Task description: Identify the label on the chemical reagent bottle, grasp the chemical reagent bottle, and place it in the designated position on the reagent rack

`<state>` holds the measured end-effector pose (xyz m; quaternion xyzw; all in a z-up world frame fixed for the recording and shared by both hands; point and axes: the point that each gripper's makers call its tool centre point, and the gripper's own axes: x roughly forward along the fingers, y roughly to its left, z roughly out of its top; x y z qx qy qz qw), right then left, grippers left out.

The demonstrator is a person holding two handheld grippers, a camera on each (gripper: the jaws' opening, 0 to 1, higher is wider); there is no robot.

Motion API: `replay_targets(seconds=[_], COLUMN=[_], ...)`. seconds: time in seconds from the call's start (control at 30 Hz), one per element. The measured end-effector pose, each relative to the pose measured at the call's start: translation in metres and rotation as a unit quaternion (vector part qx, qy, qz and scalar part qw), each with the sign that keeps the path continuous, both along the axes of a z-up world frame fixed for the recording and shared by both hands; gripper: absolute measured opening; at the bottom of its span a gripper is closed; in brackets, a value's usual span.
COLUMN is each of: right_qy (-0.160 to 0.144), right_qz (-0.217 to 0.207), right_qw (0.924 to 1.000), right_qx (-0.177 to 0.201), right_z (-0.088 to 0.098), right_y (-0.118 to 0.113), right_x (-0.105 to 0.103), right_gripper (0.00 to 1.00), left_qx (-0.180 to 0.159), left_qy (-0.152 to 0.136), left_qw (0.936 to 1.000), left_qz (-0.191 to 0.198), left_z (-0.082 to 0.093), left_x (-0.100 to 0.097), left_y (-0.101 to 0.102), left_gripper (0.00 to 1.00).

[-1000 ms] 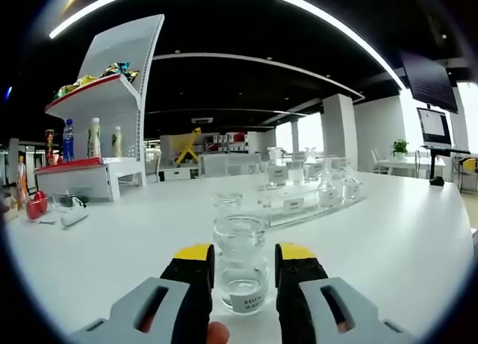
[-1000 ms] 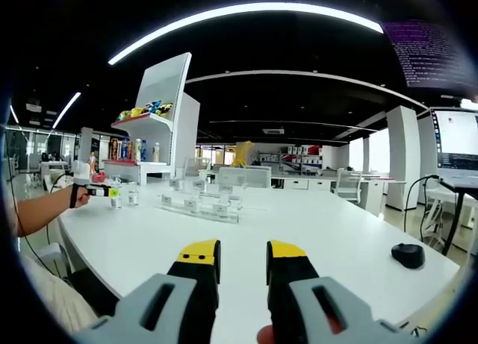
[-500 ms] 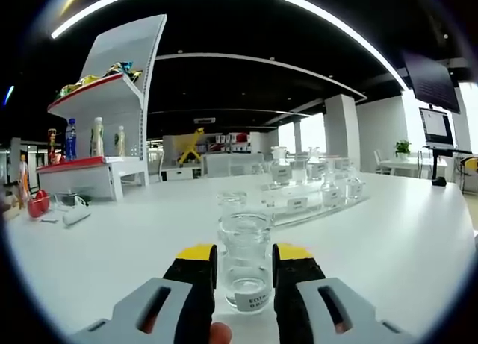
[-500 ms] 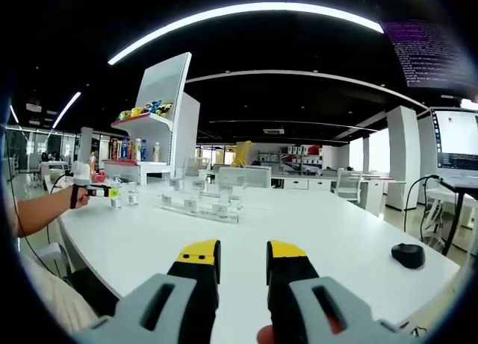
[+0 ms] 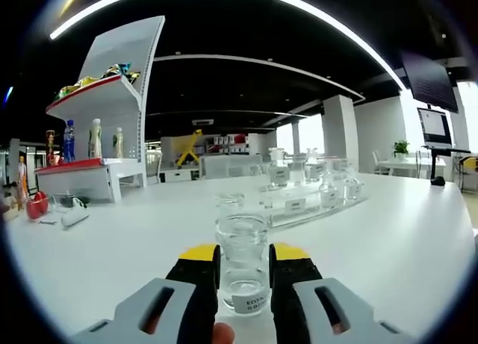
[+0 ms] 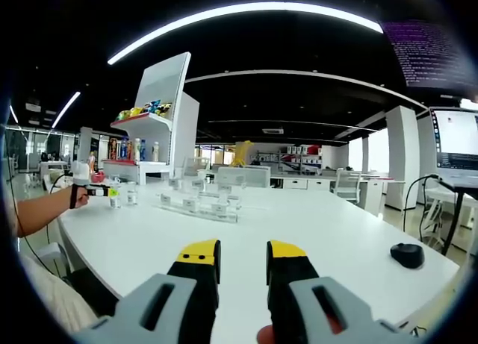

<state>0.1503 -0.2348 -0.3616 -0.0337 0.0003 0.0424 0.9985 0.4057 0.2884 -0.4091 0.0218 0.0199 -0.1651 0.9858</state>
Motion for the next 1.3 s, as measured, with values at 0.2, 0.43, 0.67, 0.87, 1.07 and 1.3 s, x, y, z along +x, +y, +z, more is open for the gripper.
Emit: replay_targets(seconds=[0.2, 0.43, 0.67, 0.87, 1.07, 1.3], right_qy=[0.0, 0.001, 0.001, 0.003, 0.002, 0.005], right_qz=[0.0, 0.0, -0.001, -0.001, 0.0, -0.001], right_qw=[1.0, 1.0, 1.0, 1.0, 1.0, 1.0], right_qx=[0.0, -0.001, 0.0, 0.0, 0.001, 0.001], right_z=[0.0, -0.0012, -0.0013, -0.0029, -0.0022, -0.0039], right_y=[0.0002, 0.0007, -0.0004, -0.0006, 0.0001, 0.0], right_x=[0.0, 0.0004, 0.0, 0.0004, 0.0009, 0.0008], right_gripper=[0.24, 0.24, 0.24, 0.24, 0.24, 0.24], left_qx=[-0.002, -0.003, -0.003, -0.003, -0.001, 0.006], left_qy=[0.0, -0.004, -0.005, -0.011, -0.017, -0.025], left_qw=[1.0, 1.0, 1.0, 0.9999, 0.9999, 0.9997], left_qz=[0.001, 0.003, 0.004, 0.004, 0.001, -0.005], left_z=[0.0004, 0.0021, 0.0023, 0.0028, 0.003, 0.0038], left_x=[-0.0002, 0.0, -0.0004, -0.0013, -0.0002, -0.0002], left_y=[0.0002, 0.0003, 0.0002, 0.0, 0.0004, -0.0014], left_gripper=[0.25, 0.23, 0.22, 0.22, 0.21, 0.2])
